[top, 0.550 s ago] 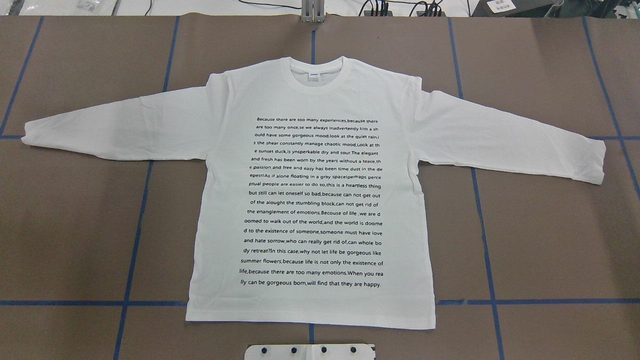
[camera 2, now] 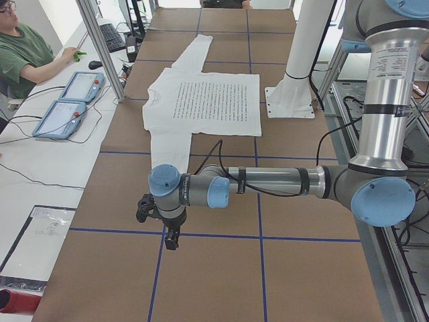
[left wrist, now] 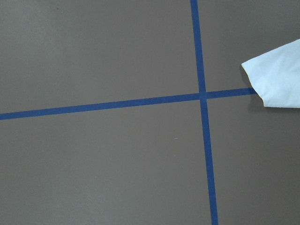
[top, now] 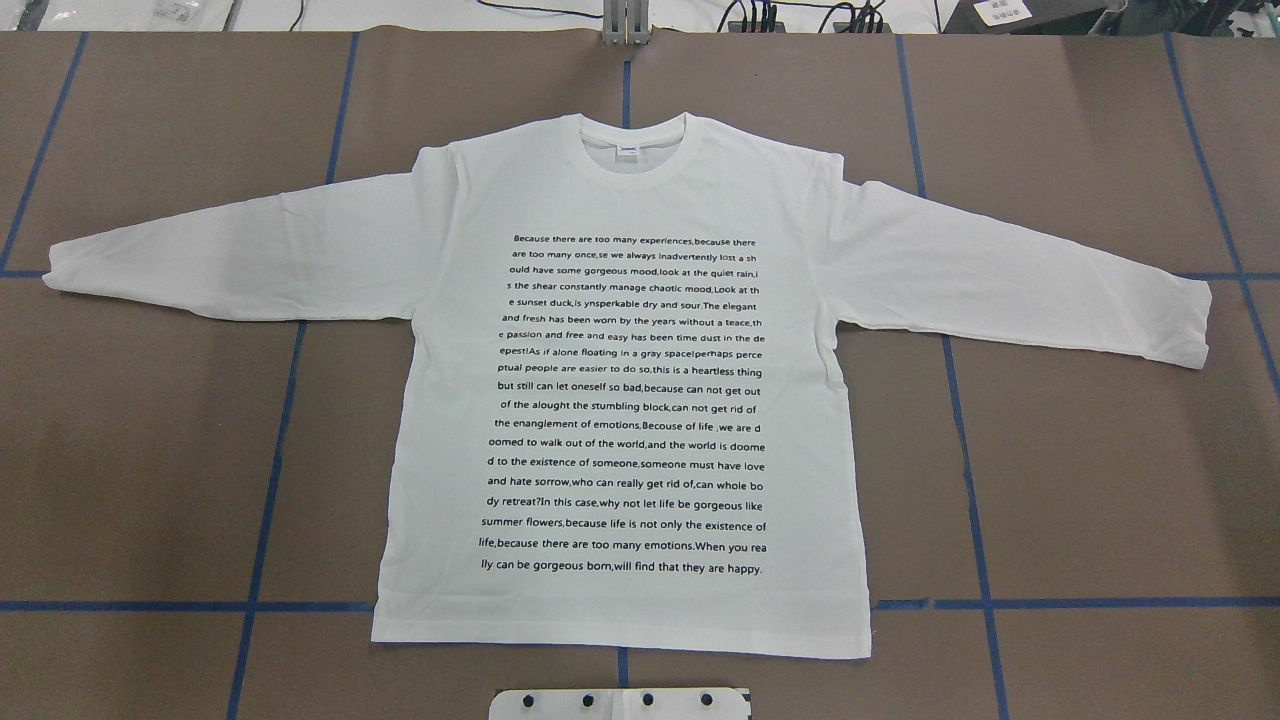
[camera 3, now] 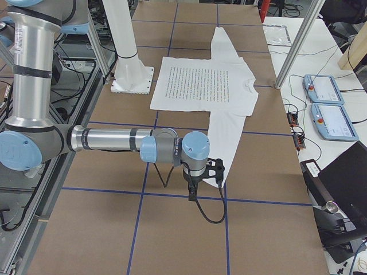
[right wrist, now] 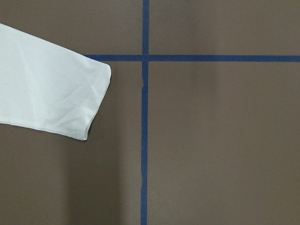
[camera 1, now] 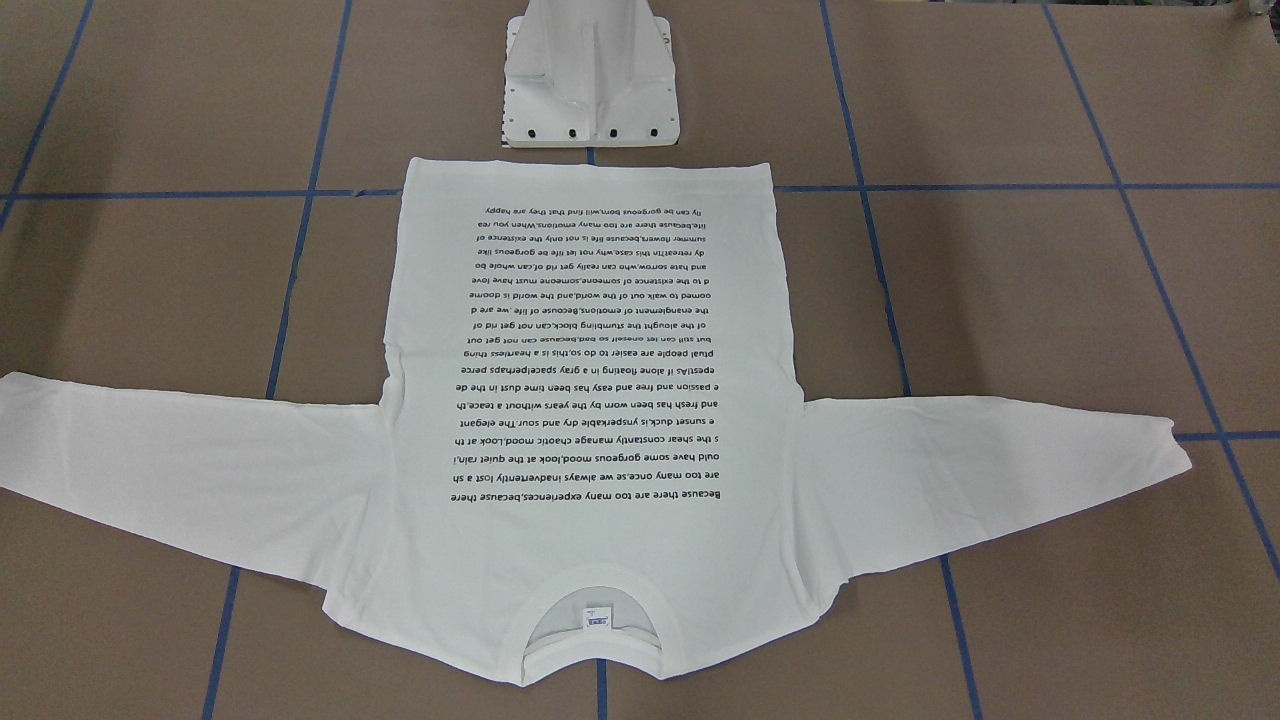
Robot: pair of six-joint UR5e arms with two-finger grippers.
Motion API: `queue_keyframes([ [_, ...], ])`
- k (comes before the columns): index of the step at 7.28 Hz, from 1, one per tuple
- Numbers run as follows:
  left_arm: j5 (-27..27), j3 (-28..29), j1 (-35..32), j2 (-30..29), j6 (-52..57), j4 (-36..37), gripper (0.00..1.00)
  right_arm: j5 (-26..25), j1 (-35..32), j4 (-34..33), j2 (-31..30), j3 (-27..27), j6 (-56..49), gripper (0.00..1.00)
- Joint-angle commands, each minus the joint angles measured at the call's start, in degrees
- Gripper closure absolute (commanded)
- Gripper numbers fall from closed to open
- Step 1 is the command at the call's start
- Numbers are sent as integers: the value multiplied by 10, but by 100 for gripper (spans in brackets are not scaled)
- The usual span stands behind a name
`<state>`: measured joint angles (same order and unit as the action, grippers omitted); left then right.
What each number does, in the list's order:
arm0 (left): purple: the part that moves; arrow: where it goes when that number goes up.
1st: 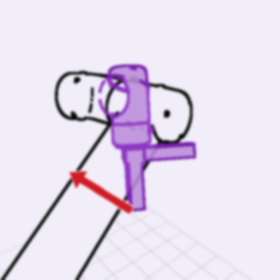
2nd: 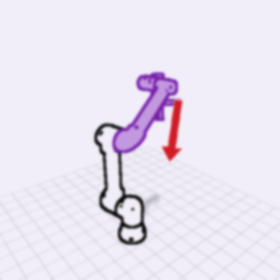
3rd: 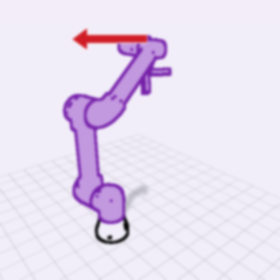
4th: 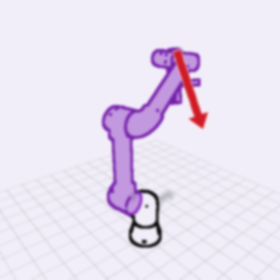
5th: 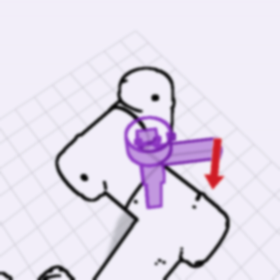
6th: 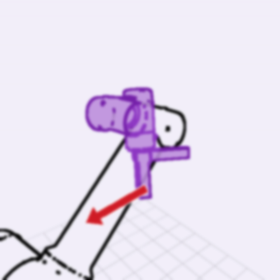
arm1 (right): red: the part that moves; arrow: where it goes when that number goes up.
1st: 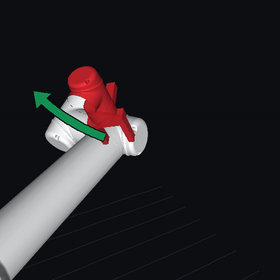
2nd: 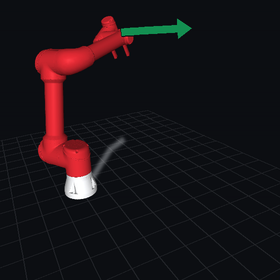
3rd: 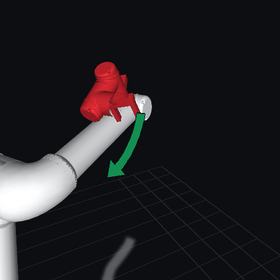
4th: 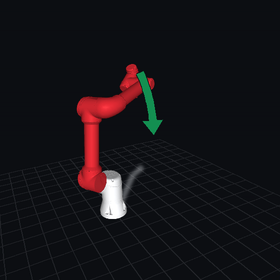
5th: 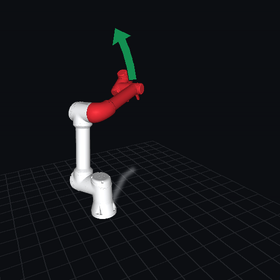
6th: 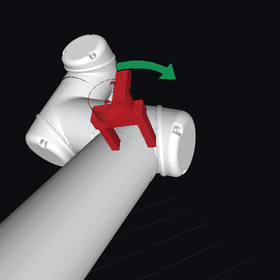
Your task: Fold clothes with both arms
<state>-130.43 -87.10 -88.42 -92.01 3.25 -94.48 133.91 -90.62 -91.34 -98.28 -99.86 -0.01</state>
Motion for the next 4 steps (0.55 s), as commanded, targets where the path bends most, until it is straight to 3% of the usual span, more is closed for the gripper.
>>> queue_keyframes([
  [1, 0, 3, 0, 0, 0, -76, 0, 0, 1, 0, 2, 1, 1, 0],
  [3, -4, 20, 2, -7, -1, -132, 0, 5, 5, 32, 32, 1, 8, 0],
  [4, -6, 53, 27, -13, 0, -208, 0, 9, 5, 35, 29, 12, 5, 0],
])
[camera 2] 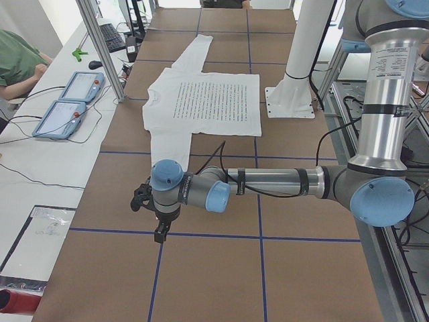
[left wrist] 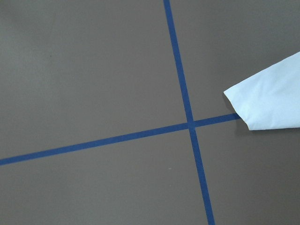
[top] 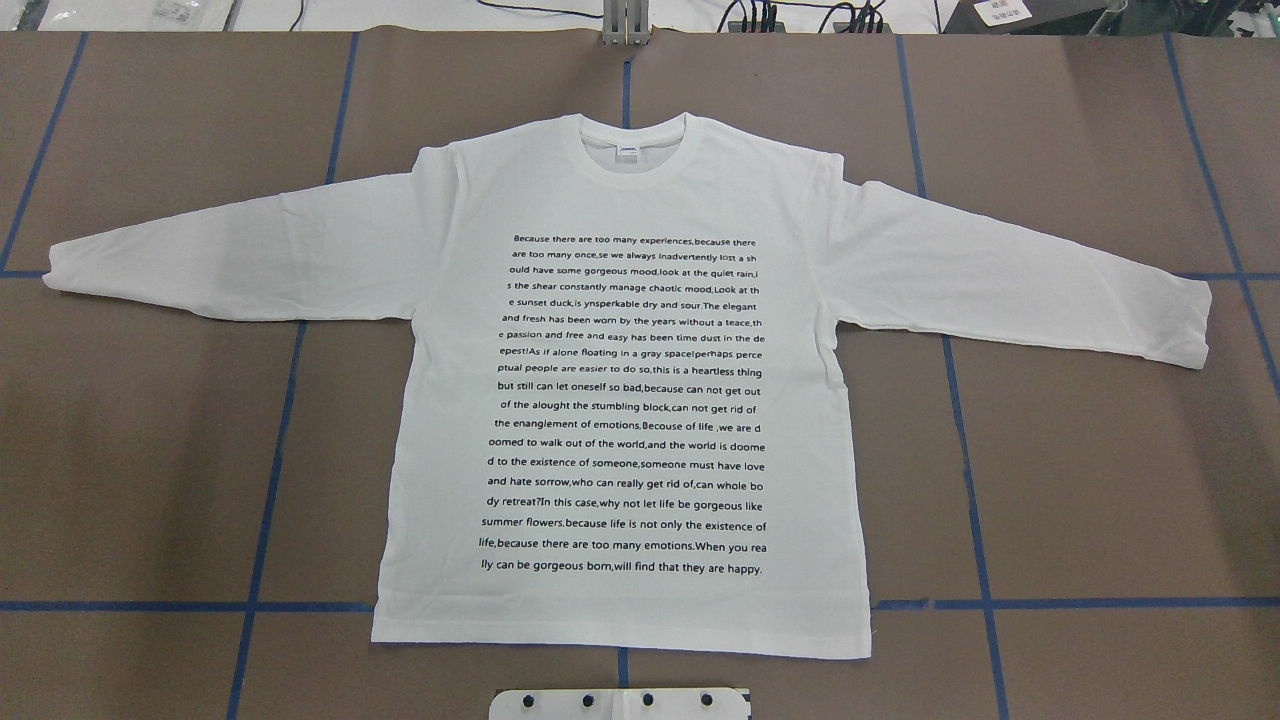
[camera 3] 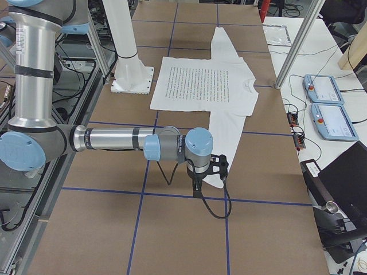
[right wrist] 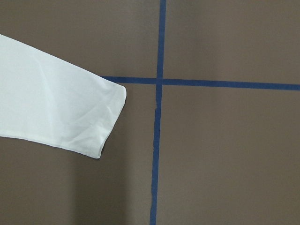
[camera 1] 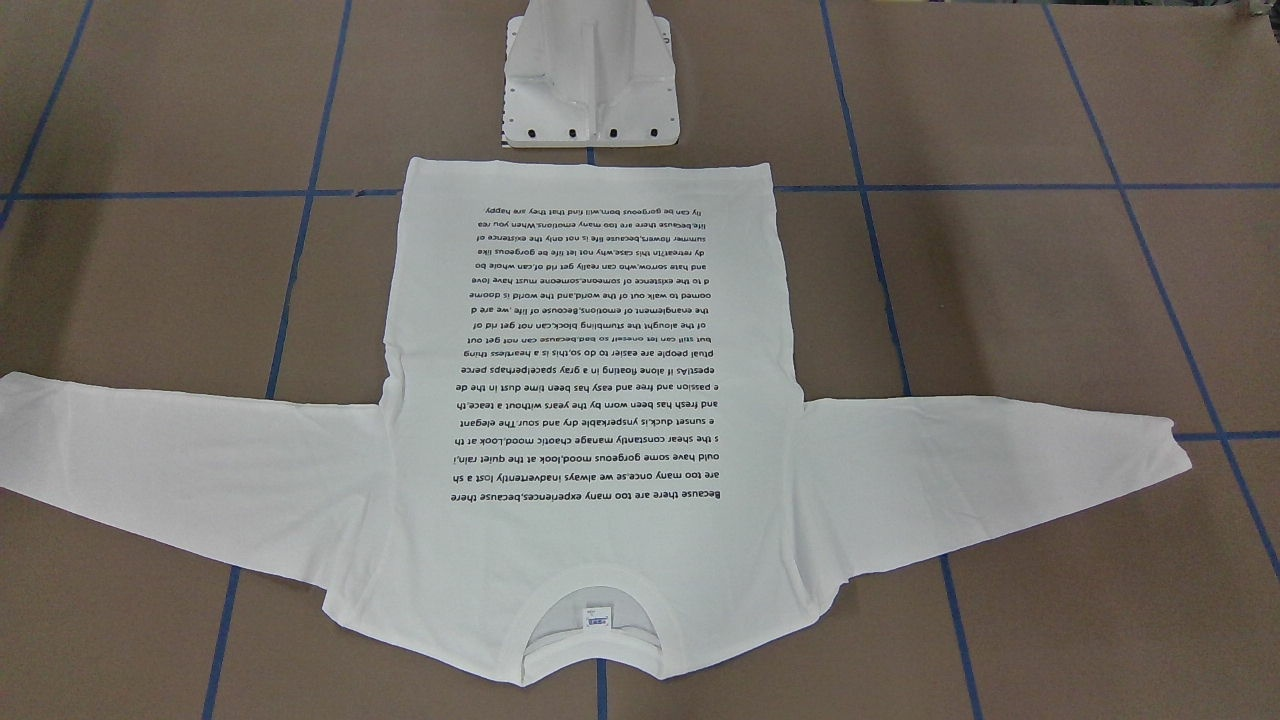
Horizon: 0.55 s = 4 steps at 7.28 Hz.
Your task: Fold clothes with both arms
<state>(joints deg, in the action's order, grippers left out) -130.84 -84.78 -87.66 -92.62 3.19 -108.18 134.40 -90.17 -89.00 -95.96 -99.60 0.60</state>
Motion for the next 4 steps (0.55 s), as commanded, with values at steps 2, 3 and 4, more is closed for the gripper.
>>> queue_keyframes([
  [2, -1, 70, 30, -9, -6, -144, 0, 2, 31, 94, 10, 66, 12, 0],
  [3, -1, 72, 32, -14, -6, -150, 0, 2, 47, 166, 10, 95, 53, 0],
  [4, 2, 77, 47, -14, -20, -151, 0, -4, 86, 217, 13, 106, 129, 0],
])
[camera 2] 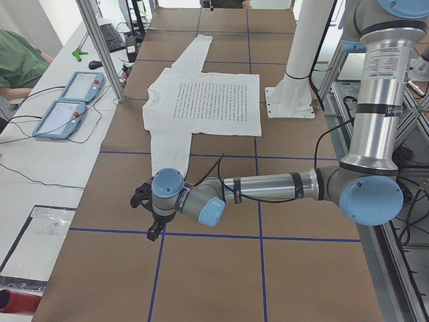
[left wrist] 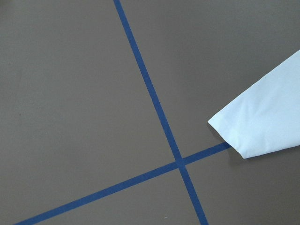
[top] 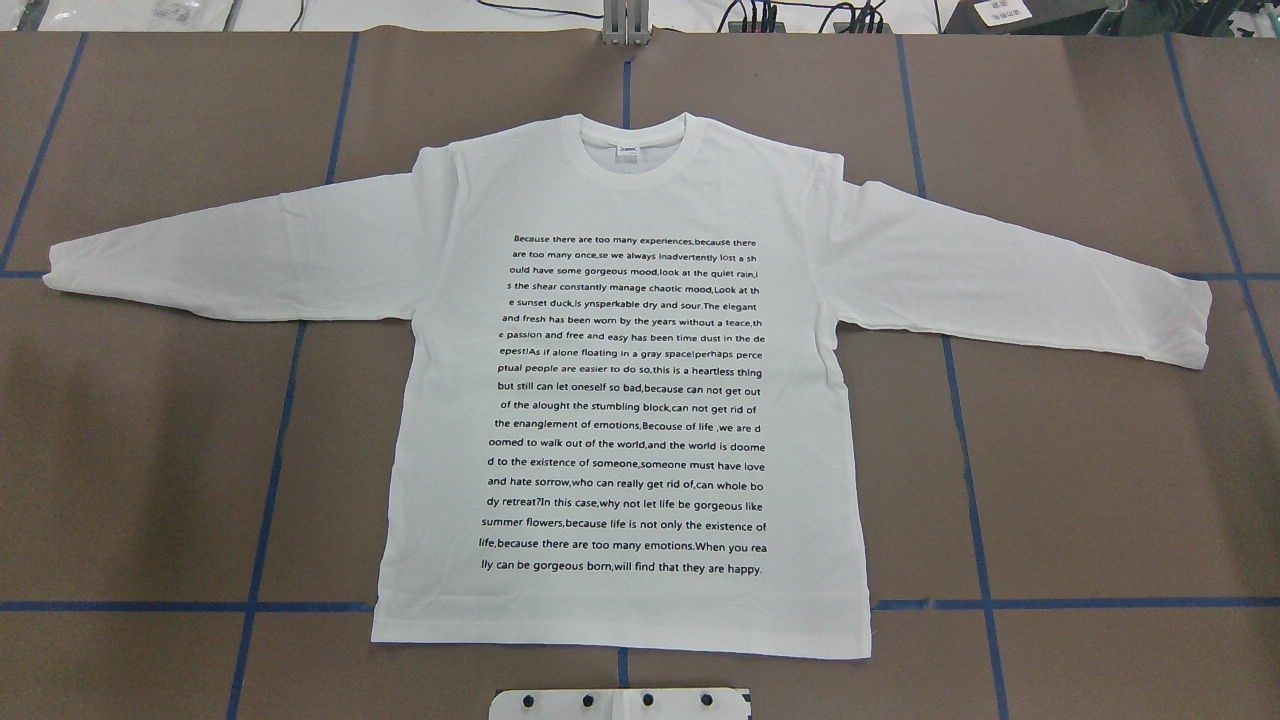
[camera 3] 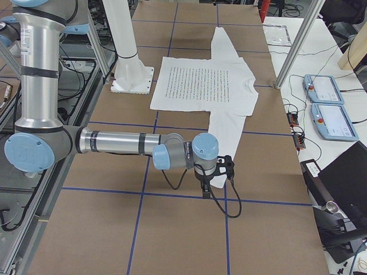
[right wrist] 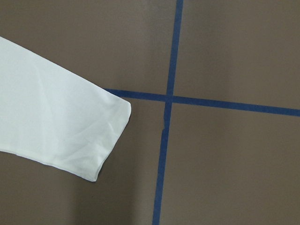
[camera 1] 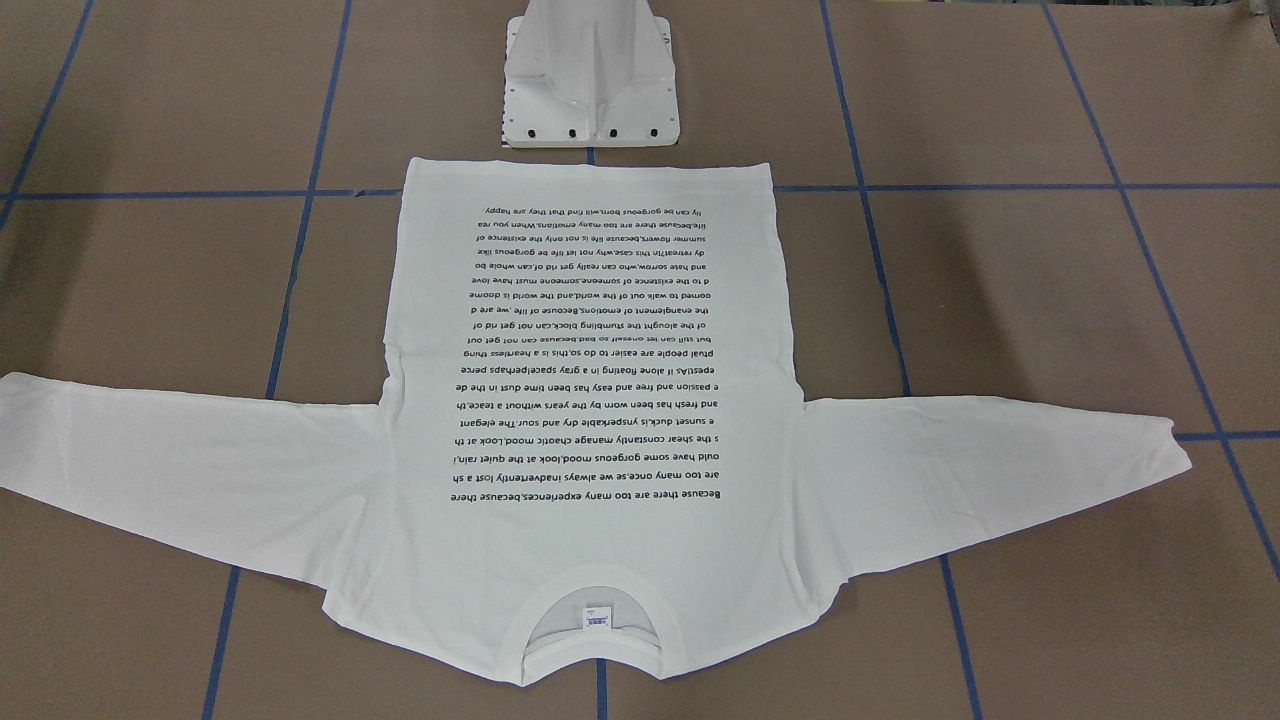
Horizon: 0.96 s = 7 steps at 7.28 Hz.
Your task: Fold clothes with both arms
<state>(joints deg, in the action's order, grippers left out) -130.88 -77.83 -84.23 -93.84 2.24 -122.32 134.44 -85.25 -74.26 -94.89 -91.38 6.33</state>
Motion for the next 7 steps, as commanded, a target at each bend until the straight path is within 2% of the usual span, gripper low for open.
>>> queue_keyframes([
  [1, 4, 6, 14, -2, -16, -7, 0, -14, 66, 81, 7, 28, 94, 0],
  [3, 4, 14, 15, -2, -14, -10, 0, -21, 79, 92, 38, 71, 95, 0],
  [4, 4, 14, 15, -2, -15, -11, 0, -31, 90, 128, 48, 96, 96, 0],
  [5, 1, 13, 15, -2, -15, -11, 0, -46, 104, 158, 78, 143, 95, 0],
  [7, 0, 14, 15, -3, -15, -11, 0, -52, 134, 162, 104, 170, 98, 0],
])
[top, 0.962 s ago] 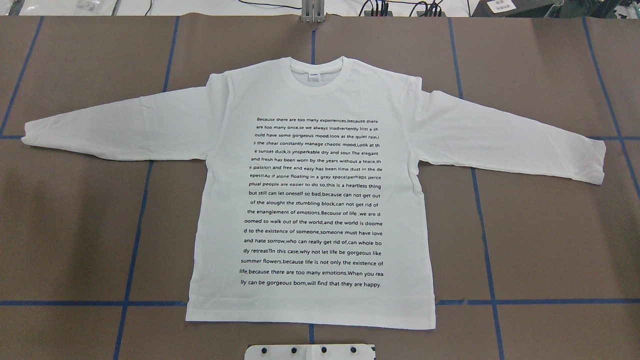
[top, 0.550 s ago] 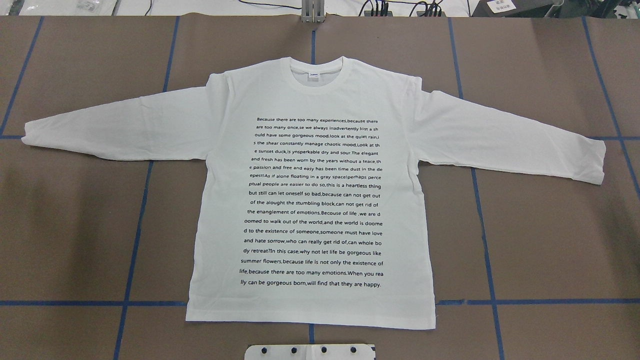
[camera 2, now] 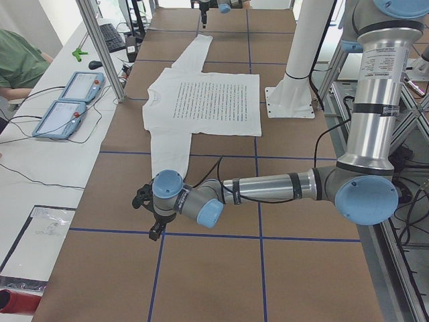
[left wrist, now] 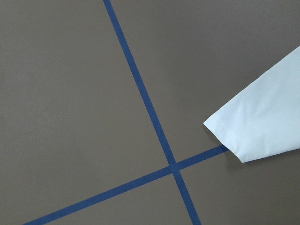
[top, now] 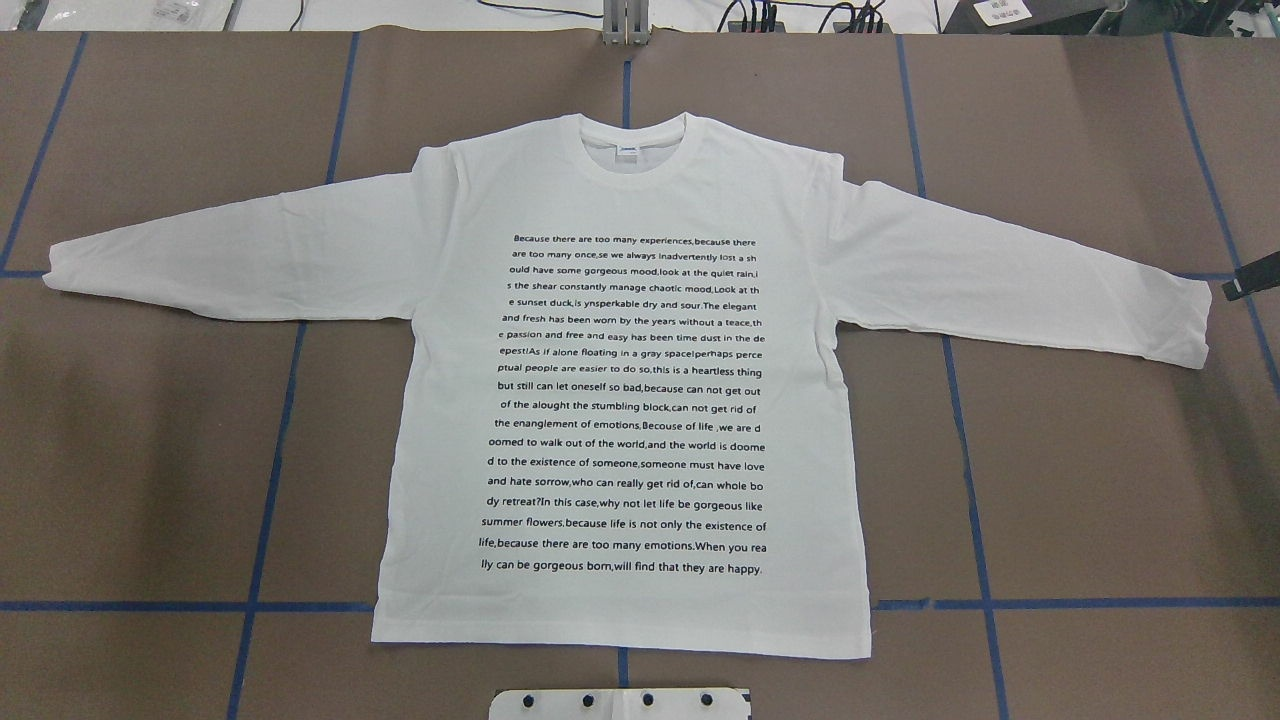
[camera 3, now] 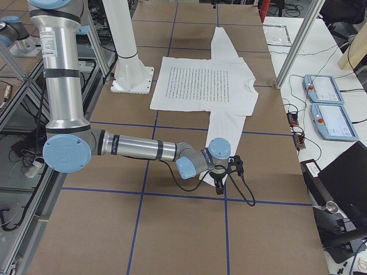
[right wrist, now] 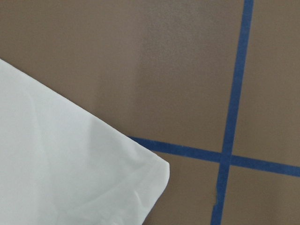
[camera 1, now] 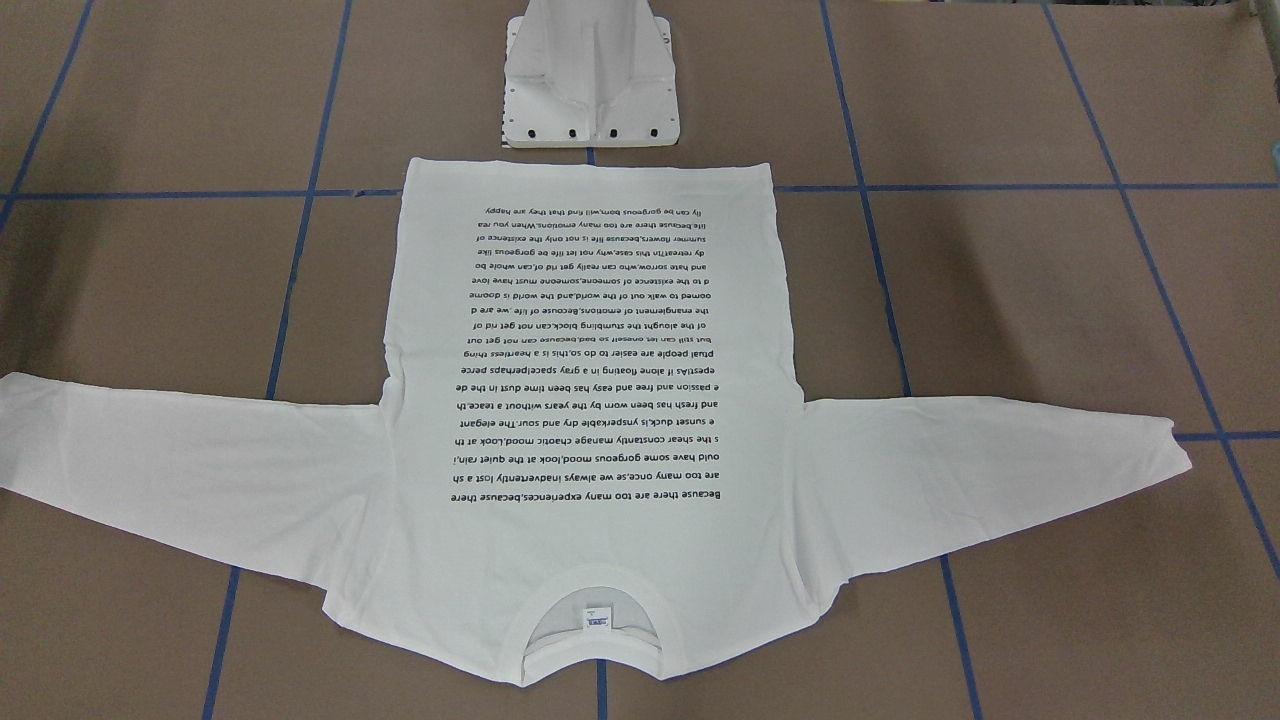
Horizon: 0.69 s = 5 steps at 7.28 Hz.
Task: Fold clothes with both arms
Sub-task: 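Lower the right gripper and grasp the cuff of the sleeve nearest it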
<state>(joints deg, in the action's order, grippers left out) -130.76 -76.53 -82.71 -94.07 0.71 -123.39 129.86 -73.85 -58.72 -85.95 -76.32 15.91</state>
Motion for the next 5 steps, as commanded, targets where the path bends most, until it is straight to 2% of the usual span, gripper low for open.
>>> queue_keyframes([
  [1, -1, 0, 0, -2, 0, 0, 0, -8, 33, 8, 18, 36, 3, 0],
  [5, -1, -2, 0, -3, 0, 0, 0, -15, 55, 7, 46, 75, 2, 0],
])
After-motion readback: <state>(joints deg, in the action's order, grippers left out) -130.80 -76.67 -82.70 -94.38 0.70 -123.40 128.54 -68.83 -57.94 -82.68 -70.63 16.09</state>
